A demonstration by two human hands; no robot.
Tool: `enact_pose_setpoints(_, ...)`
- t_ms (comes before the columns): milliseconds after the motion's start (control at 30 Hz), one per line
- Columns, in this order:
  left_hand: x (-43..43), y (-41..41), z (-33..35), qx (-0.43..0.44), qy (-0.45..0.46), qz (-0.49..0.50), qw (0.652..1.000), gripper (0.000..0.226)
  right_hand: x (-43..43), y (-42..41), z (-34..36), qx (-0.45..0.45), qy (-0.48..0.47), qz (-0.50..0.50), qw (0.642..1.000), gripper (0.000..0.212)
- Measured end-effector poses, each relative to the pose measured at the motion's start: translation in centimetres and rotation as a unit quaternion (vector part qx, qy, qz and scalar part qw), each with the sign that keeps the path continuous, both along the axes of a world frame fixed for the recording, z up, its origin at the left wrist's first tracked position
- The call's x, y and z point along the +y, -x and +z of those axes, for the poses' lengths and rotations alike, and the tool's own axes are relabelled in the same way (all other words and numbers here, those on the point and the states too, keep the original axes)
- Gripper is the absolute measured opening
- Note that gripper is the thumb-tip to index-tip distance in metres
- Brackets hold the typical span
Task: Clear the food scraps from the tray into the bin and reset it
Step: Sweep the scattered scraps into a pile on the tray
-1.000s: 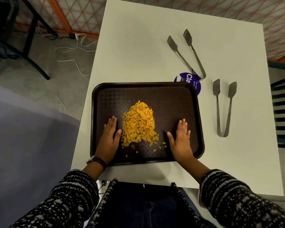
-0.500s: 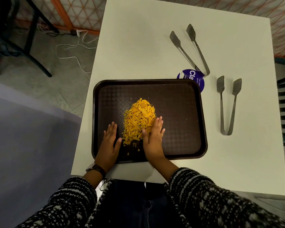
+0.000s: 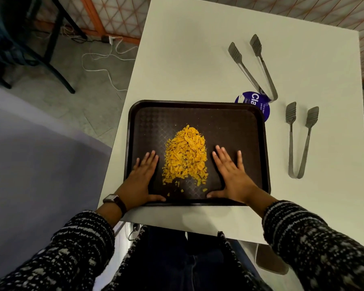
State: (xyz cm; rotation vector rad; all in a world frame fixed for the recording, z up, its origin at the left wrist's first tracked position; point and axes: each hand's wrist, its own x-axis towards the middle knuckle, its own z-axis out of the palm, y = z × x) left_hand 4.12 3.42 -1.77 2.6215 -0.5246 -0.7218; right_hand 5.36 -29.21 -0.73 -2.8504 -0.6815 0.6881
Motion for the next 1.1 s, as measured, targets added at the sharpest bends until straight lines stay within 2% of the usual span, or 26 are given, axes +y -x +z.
enact_pose_setpoints(133, 0.0, -0.4, -0.1, -0.016, -0.048, -0.036, 0.998, 0.125, 2.6, -2.2, -0.1, -0.010, -0.018, -0.002, 1.000, 0.128)
enact_pose_setpoints(333, -1.6, -0.9, -0.1, -0.038, -0.088, -0.060, 0.994, 0.126, 4.4, -3.8, 0.2, -0.023, -0.047, -0.092, 0.994, 0.128)
enact_pose_setpoints(633, -5.8, -2.5, -0.3, -0.066, -0.062, -0.056, 0.994, 0.120, 1.7, 3.4, 0.4, -0.015, -0.075, -0.227, 0.971, 0.106)
enact_pose_setpoints(867, -8.6, -4.8, -0.2, -0.083, -0.036, -0.035, 0.995, 0.111, 2.2, 6.4, 0.6, -0.008, -0.061, -0.240, 0.969, 0.099)
enact_pose_setpoints(967, -8.6, -4.8, -0.2, -0.089, -0.019, -0.021, 0.996, 0.108, 4.0, 5.7, 0.7, -0.016, -0.052, -0.228, 0.972, 0.102)
enact_pose_setpoints(1100, -6.8, -3.7, 0.1, -0.082, 0.030, 0.052, 0.995, 0.103, 7.5, 3.7, 0.5, -0.028, -0.045, -0.192, 0.980, 0.111)
